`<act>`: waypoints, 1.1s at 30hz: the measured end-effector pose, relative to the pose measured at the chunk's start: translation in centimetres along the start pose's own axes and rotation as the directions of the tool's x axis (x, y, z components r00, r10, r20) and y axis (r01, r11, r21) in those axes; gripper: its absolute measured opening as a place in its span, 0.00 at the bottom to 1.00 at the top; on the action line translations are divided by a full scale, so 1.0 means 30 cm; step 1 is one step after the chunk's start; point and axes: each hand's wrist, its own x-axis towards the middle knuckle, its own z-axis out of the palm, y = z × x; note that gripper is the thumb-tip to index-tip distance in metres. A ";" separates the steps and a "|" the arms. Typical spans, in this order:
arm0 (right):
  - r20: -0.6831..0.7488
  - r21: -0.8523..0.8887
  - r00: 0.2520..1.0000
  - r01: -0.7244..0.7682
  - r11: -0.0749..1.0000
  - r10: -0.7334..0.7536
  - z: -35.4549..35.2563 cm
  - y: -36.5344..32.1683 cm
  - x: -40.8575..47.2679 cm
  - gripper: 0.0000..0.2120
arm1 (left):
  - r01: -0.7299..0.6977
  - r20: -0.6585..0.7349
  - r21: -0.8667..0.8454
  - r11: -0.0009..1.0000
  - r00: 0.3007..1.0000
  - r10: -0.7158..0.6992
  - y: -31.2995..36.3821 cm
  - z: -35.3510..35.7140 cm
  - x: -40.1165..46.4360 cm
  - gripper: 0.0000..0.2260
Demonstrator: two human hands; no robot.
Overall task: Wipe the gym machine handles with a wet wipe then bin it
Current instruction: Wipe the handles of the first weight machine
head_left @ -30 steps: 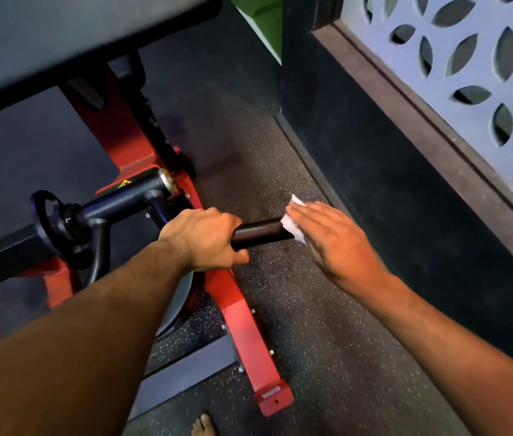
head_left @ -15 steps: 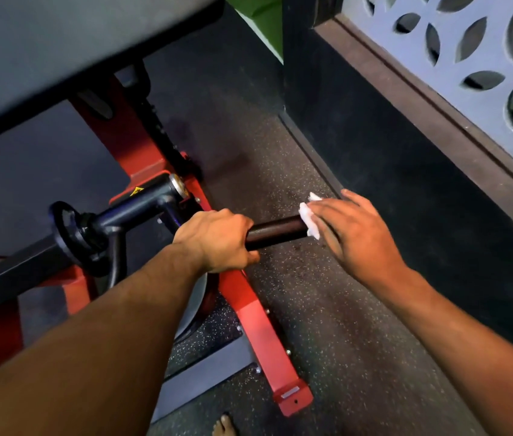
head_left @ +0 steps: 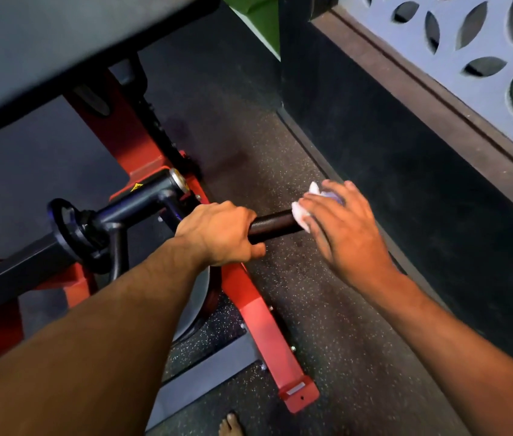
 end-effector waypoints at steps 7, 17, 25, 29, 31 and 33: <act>-0.002 0.011 0.991 -0.131 0.991 0.131 0.061 -0.133 0.050 0.12 | -0.062 -0.182 0.044 0.997 0.981 0.069 0.000 0.021 -0.029 0.28; -0.005 0.019 1.000 -0.030 0.999 0.030 0.024 -0.121 -0.007 0.16 | -0.105 -0.146 0.074 0.992 0.983 0.115 -0.015 0.024 -0.033 0.21; 0.063 -0.021 0.970 -0.233 0.972 0.233 -0.013 -0.092 -0.005 0.19 | -0.127 0.153 0.219 0.968 0.984 0.094 -0.127 -0.052 -0.045 0.16; -0.049 0.002 0.961 -0.271 0.963 0.271 0.068 -0.268 0.034 0.17 | -0.245 0.106 0.181 0.952 0.968 0.229 -0.141 -0.048 -0.034 0.19; -0.063 0.037 0.965 -0.254 0.966 0.256 0.129 -0.389 0.050 0.21 | -0.285 0.100 0.198 0.938 0.958 0.270 -0.149 -0.049 -0.038 0.22; -0.060 0.067 0.964 -0.254 0.965 0.258 0.174 -0.466 0.054 0.20 | -0.308 0.103 0.219 0.926 0.951 0.292 -0.150 -0.051 -0.039 0.20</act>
